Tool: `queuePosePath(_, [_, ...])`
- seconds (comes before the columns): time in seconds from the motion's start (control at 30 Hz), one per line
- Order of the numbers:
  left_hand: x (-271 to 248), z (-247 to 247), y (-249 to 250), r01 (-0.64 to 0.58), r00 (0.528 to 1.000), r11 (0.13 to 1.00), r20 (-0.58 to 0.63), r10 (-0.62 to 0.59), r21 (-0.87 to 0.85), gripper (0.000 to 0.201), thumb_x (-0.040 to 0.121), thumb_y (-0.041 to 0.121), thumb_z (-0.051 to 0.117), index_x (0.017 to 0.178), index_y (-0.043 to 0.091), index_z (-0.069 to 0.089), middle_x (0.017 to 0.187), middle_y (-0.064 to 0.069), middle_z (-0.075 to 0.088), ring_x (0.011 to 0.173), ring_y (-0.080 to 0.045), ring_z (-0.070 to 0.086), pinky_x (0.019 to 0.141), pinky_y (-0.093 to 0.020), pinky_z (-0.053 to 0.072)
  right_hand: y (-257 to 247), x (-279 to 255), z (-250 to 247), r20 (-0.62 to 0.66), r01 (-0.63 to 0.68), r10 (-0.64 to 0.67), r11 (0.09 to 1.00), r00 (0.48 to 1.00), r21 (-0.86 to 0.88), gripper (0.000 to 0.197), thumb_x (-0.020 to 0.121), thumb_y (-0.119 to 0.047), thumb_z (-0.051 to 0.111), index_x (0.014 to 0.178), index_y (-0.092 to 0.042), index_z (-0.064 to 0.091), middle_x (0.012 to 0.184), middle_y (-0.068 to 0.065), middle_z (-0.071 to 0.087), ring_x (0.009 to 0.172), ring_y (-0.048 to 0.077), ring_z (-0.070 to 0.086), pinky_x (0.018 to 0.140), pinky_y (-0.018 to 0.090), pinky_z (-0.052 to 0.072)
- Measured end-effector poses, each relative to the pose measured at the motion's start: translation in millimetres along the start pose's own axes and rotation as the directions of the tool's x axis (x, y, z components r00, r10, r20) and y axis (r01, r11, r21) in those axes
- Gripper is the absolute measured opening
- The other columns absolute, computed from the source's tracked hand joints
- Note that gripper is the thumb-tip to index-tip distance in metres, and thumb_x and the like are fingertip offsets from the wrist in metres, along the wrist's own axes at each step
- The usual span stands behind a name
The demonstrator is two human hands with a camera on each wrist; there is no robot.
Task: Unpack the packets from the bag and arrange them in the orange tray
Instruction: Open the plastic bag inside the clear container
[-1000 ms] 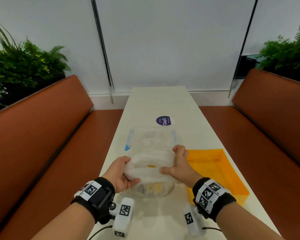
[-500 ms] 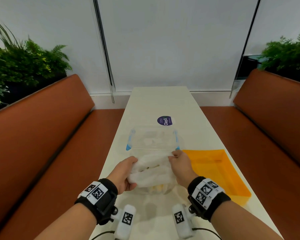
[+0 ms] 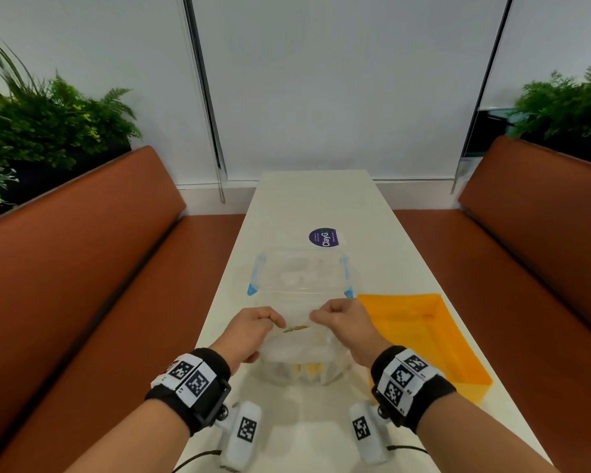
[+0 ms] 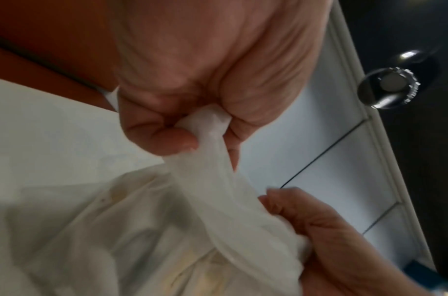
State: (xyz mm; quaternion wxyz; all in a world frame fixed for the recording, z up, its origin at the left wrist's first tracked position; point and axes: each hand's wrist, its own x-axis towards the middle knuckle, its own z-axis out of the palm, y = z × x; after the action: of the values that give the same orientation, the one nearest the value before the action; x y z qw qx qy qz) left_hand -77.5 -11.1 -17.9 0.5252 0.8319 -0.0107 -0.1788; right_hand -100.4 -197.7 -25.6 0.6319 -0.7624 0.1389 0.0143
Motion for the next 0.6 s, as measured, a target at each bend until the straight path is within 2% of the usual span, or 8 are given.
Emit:
queuePosePath(0.07, [1.2,2.9,1.3,-0.023,0.991,0.998,-0.131,0.030,0.056,0.030,0.090,0.008,0.046,0.085,0.021,0.072,0.091,-0.002,0.060,0.064,-0.017,0.048,0.043,-0.021,0.037,1.1,0.1,1.9,-0.062,0.075,-0.094,0.962,0.994,-0.261,0.023,0.072,-0.023,0.080,0.060,-0.012,0.064,0.061,-0.001,0.058,0.058,0.009,0.051,0.058,0.023,0.042])
queuePosePath(0.13, [2.8,3.4,2.6,-0.036,0.974,0.997,-0.222,0.052,0.073,0.019,0.085,0.006,0.059,0.093,0.018,0.071,0.100,-0.002,0.061,0.072,-0.015,0.056,0.047,-0.024,0.047,-4.7,-3.6,4.5,-0.040,0.096,-0.124,0.905,0.991,-0.415,0.020,0.074,-0.018,0.079,0.090,-0.011,0.072,0.090,0.001,0.065,0.079,0.009,0.057,0.068,0.018,0.043])
queuePosePath(0.2, [4.1,2.6,4.9,-0.022,0.970,0.994,-0.240,0.047,0.106,0.026,0.081,0.002,0.063,0.103,0.014,0.067,0.107,-0.004,0.057,0.077,-0.017,0.058,0.051,-0.027,0.053,-6.7,-2.4,3.9,0.057,0.099,-0.081,0.822,0.995,-0.561,0.054,0.073,-0.010,0.077,0.123,-0.015,0.058,0.125,0.005,0.048,0.096,0.015,0.053,0.077,0.016,0.042])
queuePosePath(0.3, [4.8,1.4,8.9,0.016,0.988,0.996,-0.158,-0.002,0.089,0.050,0.075,0.000,0.070,0.121,0.014,0.057,0.116,-0.007,0.051,0.091,-0.025,0.059,0.059,-0.031,0.058,-12.2,-4.4,1.4,0.166,0.103,0.021,0.704,0.986,-0.702,0.083,0.071,-0.013,0.077,0.141,-0.027,0.033,0.134,0.008,0.023,0.103,0.021,0.045,0.084,0.019,0.045])
queuePosePath(0.4, [0.7,-0.1,10.2,0.021,0.997,0.999,-0.074,-0.017,0.050,0.061,0.074,0.000,0.073,0.127,0.017,0.049,0.122,-0.005,0.041,0.099,-0.026,0.055,0.061,-0.032,0.058,-13.8,-2.1,-3.5,0.102,0.093,-0.009,0.487,0.995,-0.868,0.080,0.071,-0.026,0.074,0.138,-0.036,0.033,0.127,0.009,0.026,0.115,0.028,0.035,0.094,0.029,0.042])
queuePosePath(0.5, [-1.4,-0.4,8.6,-0.009,0.999,0.998,-0.034,0.011,0.064,0.063,0.075,-0.001,0.073,0.129,0.016,0.046,0.123,-0.002,0.035,0.098,-0.022,0.052,0.066,-0.035,0.059,-16.7,-1.3,-2.4,0.065,0.139,-0.238,0.313,0.969,-0.940,0.064,0.062,-0.030,0.080,0.121,-0.035,0.056,0.116,0.008,0.035,0.104,0.028,0.037,0.082,0.028,0.040])
queuePosePath(0.53, [-1.0,-1.8,8.1,-0.014,0.999,0.998,-0.037,0.016,0.062,0.063,0.075,-0.002,0.073,0.129,0.016,0.046,0.124,-0.003,0.035,0.099,-0.023,0.052,0.068,-0.037,0.060,-16.5,0.8,-0.5,0.126,0.221,-0.355,0.240,0.926,-0.946,0.058,0.051,-0.026,0.086,0.106,-0.031,0.067,0.109,0.006,0.043,0.096,0.027,0.042,0.074,0.028,0.043])
queuePosePath(0.6, [0.6,-6.9,6.7,-0.005,0.999,1.000,-0.051,0.006,0.023,0.064,0.073,-0.002,0.073,0.129,0.016,0.048,0.125,-0.006,0.038,0.100,-0.025,0.055,0.069,-0.038,0.060,-20.5,-1.1,2.2,0.316,0.400,-0.546,0.039,0.776,-0.916,0.048,0.033,-0.015,0.090,0.076,-0.026,0.074,0.087,0.001,0.054,0.080,0.022,0.048,0.058,0.026,0.047])
